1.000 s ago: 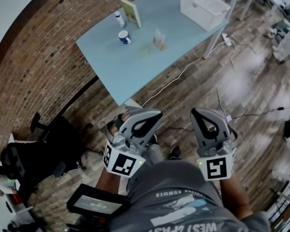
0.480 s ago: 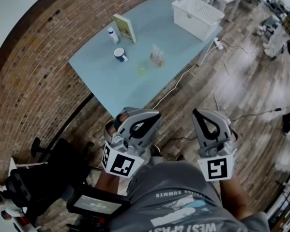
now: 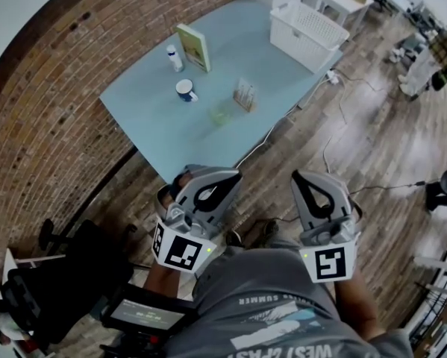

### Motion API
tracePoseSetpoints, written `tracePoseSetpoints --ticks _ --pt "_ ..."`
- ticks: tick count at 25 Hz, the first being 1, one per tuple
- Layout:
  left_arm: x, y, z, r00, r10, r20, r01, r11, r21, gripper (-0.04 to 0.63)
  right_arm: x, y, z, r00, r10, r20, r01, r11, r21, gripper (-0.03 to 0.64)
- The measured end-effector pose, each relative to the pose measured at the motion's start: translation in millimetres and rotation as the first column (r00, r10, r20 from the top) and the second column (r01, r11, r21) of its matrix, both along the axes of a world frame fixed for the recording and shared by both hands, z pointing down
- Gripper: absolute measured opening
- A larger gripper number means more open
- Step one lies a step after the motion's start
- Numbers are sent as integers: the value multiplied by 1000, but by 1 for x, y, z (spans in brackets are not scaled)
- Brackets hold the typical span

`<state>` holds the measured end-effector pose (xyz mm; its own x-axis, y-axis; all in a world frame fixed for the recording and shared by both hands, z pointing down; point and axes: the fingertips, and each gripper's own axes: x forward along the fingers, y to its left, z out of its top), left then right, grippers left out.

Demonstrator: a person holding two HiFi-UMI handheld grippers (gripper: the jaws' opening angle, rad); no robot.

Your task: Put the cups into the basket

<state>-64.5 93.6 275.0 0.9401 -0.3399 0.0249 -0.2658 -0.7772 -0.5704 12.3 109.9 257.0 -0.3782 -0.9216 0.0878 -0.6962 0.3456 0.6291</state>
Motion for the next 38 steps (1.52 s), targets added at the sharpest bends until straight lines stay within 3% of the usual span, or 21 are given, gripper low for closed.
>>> tracePoseSetpoints --ticks 11,22,31,38 --pt "39 -38 6 993 -111 31 112 994 -14 2 43 -52 5 994 -104 39 105 994 -15 12" --pt "96 -55 8 984 -163 70 164 986 -16 2 103 -85 19 984 -156 80 160 986 -46 12" --pt "61 -86 27 985 -142 99 147 988 -47 2 65 -115 33 986 -141 93 149 984 -96 12" --pt "28 -130 21 992 -111 65 114 993 -43 2 31 -153 33 992 -115 55 120 988 -101 12"
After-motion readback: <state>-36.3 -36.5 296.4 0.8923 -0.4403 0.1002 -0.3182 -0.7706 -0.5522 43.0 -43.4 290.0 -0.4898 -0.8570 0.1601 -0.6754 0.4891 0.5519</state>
